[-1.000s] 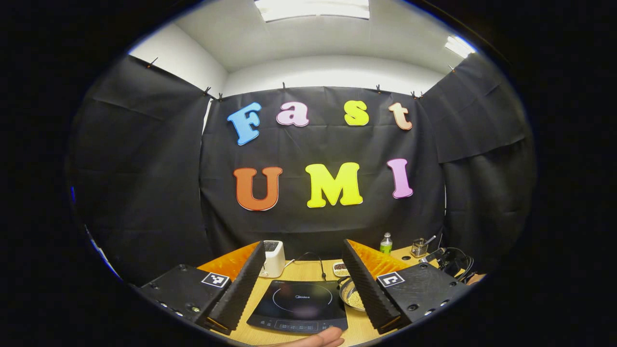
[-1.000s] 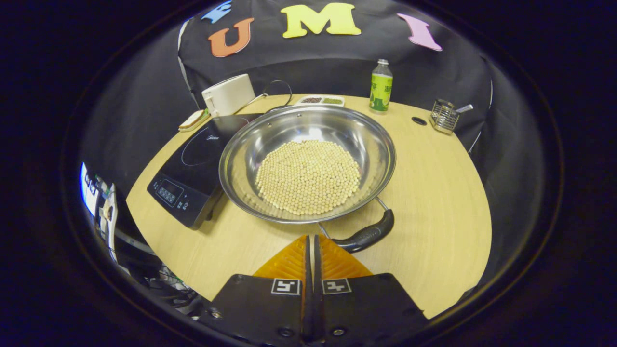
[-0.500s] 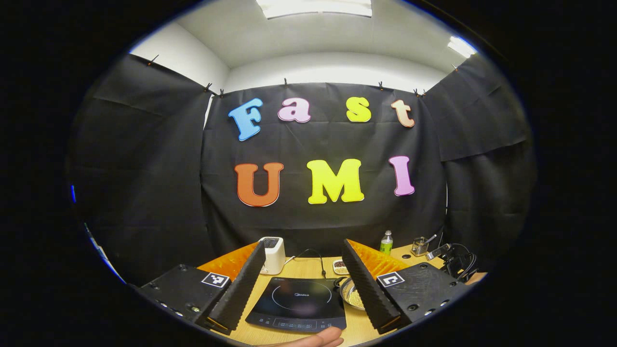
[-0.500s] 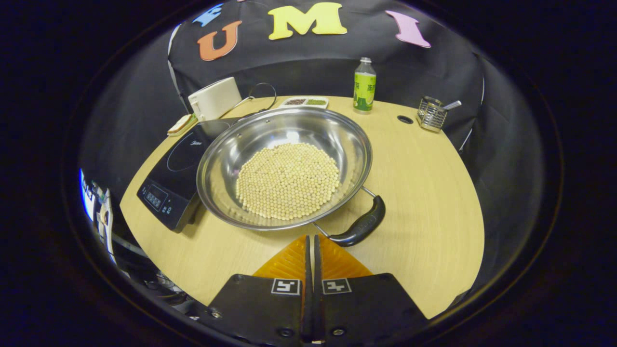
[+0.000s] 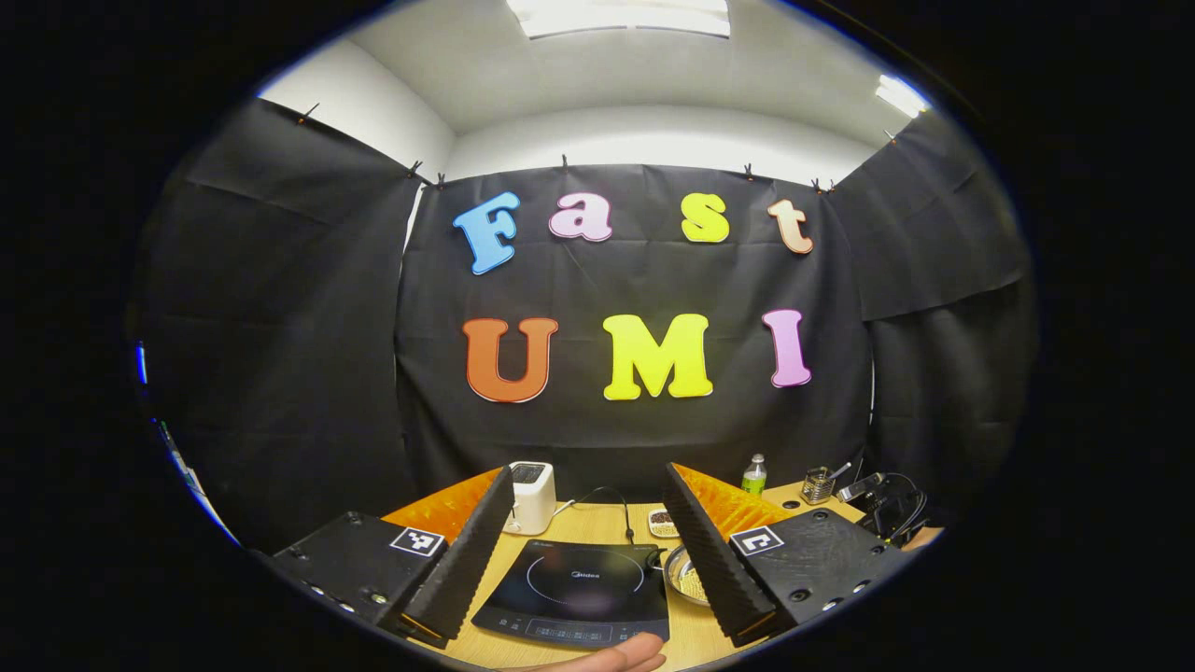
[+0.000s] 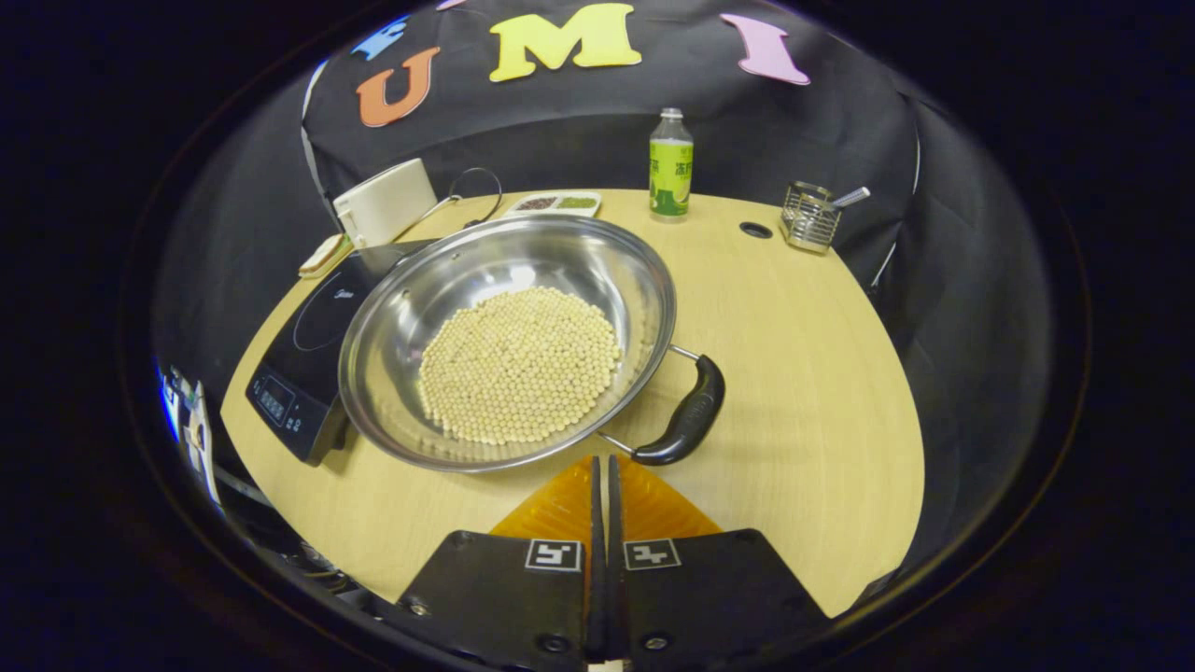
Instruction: First push the handle of the pot to place it horizontally, then grasp the pot with both hands and set it on the induction cooktop.
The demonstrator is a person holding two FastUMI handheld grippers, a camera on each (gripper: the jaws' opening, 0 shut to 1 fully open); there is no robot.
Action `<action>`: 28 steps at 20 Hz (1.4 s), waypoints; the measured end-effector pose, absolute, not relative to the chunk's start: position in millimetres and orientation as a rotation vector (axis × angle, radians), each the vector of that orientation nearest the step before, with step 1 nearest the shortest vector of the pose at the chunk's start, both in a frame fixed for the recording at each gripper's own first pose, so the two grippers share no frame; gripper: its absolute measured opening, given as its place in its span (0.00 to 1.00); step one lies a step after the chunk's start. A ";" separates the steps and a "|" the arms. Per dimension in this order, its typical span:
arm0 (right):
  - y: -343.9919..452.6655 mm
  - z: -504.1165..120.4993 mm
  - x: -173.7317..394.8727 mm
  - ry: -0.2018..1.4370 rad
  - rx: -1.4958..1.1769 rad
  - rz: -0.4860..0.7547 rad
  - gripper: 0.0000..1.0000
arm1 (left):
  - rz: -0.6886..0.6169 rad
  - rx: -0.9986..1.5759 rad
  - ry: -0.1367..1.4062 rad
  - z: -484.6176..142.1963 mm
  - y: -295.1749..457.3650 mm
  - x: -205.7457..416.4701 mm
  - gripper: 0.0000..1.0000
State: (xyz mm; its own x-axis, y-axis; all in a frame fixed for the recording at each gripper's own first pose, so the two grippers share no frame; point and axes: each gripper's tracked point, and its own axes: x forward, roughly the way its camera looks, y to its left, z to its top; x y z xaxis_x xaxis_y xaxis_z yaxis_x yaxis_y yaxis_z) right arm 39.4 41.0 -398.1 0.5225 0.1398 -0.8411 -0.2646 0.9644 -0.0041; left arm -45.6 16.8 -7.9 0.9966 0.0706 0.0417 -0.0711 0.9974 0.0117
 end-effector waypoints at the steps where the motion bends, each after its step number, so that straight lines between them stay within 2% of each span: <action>1: 37.9 -398.3 42.7 0.990 -0.142 0.236 0.04 | 0.063 0.009 -0.043 -8.4 15.7 -46.4 0.95; 3: 33.2 -398.6 48.8 0.984 -0.140 0.226 0.00 | 0.053 0.007 -0.040 -11.3 13.8 -46.9 0.95; 11: 14.9 -399.1 76.8 0.959 -0.130 0.183 0.04 | 0.039 0.027 -0.024 -15.2 12.4 -45.2 0.95; 12: 13.0 -399.6 80.8 0.957 -0.122 0.176 0.00 | 0.036 0.032 -0.017 -17.9 11.7 -44.6 0.95; 14: 8.8 -400.1 86.7 0.955 -0.110 0.163 0.04 | 0.042 0.035 -0.013 -19.0 13.9 -42.9 0.95; 21: -5.1 -413.6 106.1 0.970 -0.015 0.127 0.04 | 0.036 0.032 0.007 -28.8 9.9 -34.4 0.95; 22: -6.2 -413.4 109.3 0.967 -0.015 0.128 0.04 | 0.033 0.032 0.011 -30.7 8.2 -33.0 1.00; 23: -7.8 -413.7 112.1 0.965 -0.018 0.126 0.04 | 0.030 0.034 0.017 -33.4 7.0 -30.4 0.95; 28: -11.7 -412.2 127.7 0.951 -0.044 0.116 0.04 | 0.026 0.028 0.058 -47.8 2.7 -9.4 0.95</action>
